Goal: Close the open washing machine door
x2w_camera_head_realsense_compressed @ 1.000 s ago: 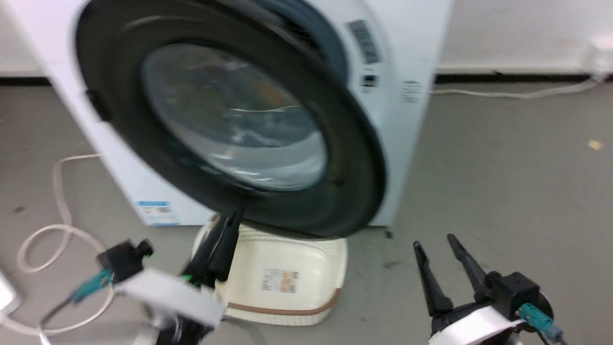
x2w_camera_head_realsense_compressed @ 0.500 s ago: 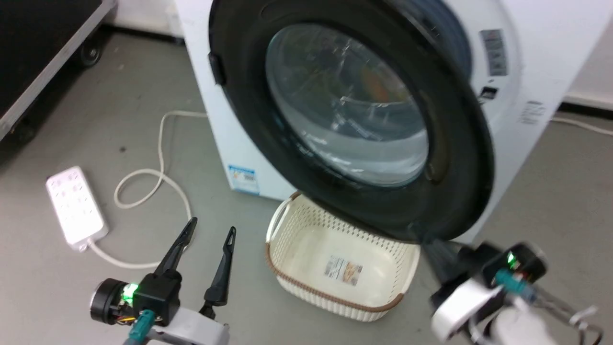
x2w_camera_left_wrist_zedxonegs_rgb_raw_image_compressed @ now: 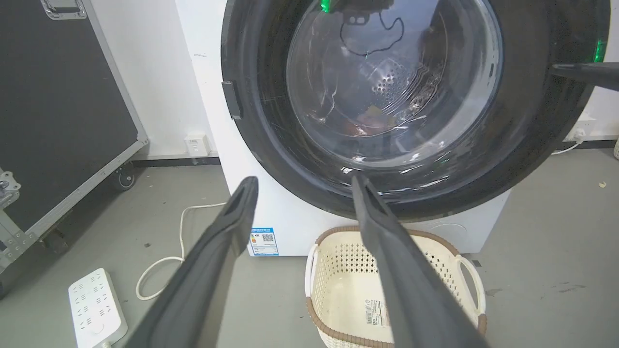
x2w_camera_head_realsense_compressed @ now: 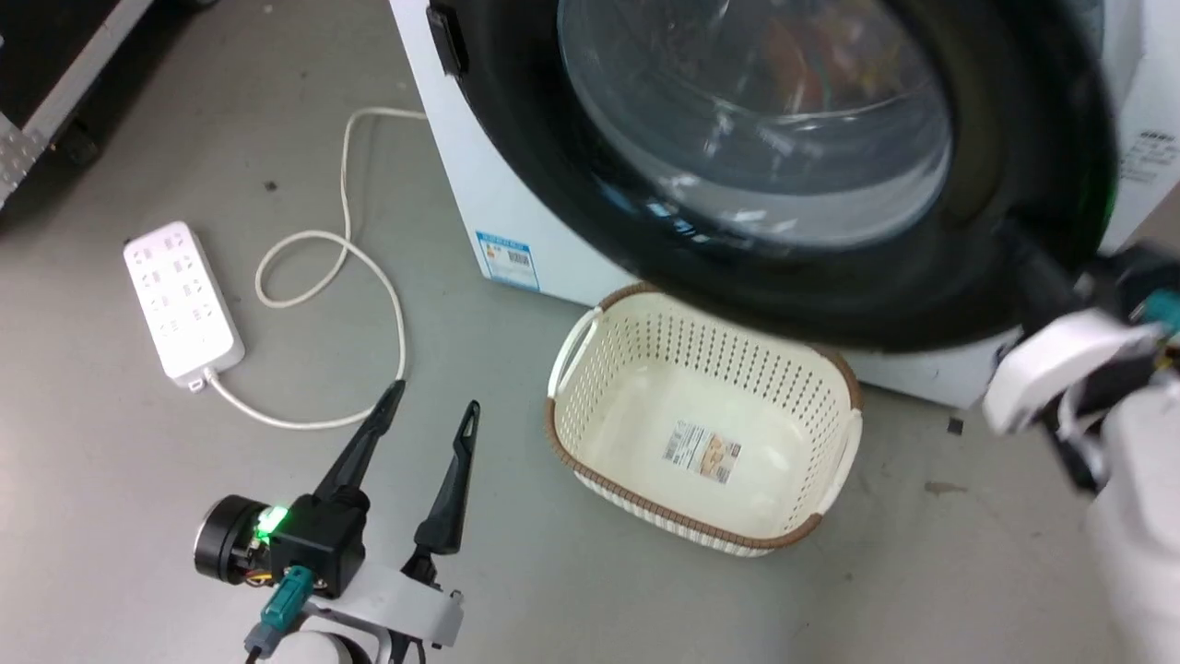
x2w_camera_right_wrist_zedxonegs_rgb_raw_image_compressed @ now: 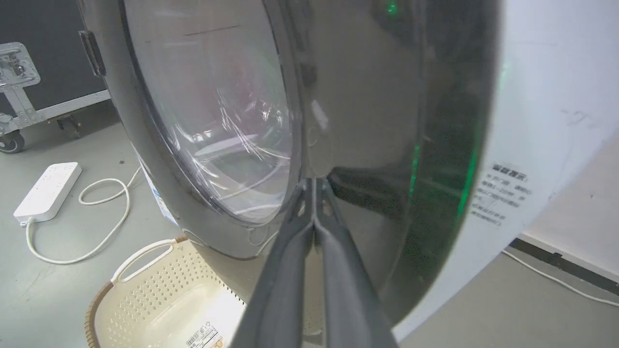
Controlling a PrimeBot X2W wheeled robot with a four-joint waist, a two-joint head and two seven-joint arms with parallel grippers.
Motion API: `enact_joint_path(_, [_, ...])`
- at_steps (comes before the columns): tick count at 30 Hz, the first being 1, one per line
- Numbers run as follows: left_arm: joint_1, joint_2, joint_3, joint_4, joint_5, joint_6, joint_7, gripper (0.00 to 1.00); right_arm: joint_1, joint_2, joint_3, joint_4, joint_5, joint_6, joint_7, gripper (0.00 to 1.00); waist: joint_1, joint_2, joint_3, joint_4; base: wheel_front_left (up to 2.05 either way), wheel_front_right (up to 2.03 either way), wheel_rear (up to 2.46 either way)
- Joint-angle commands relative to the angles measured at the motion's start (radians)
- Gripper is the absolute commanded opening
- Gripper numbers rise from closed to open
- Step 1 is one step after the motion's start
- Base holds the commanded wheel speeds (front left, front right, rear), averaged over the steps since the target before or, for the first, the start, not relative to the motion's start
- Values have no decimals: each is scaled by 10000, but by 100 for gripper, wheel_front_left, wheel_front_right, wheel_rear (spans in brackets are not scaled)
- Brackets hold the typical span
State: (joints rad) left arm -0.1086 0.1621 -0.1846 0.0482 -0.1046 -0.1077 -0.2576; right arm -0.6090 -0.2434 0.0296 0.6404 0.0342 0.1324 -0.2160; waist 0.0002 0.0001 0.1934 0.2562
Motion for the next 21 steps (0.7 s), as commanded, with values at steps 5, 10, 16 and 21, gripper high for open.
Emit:
enact_joint_path(5, [-315, -164, 184, -33, 159, -116, -41, 100, -1380, 51, -1096, 918, -550, -17, 17, 0, -2, -1, 436, -42, 0, 0, 0])
enact_joint_path(10, [-528, -243, 244, 1, 207, -174, -41, 100, -2377, 107, -1978, 1694, -1035, -17, -57, 0, -2, -1, 698, -84, 0, 0, 0])
enact_joint_path(16, [-738, -351, 478, -14, 305, -196, -41, 100, -3342, 172, -2582, 2260, -1803, -17, -179, 0, -2, -1, 993, -153, 0, 0, 0])
enact_joint_path(21, [-699, -405, 649, 38, 356, -207, -41, 100, -3500, 388, -2826, 2541, -2165, -17, -337, 0, -2, -1, 887, -301, 0, 0, 0])
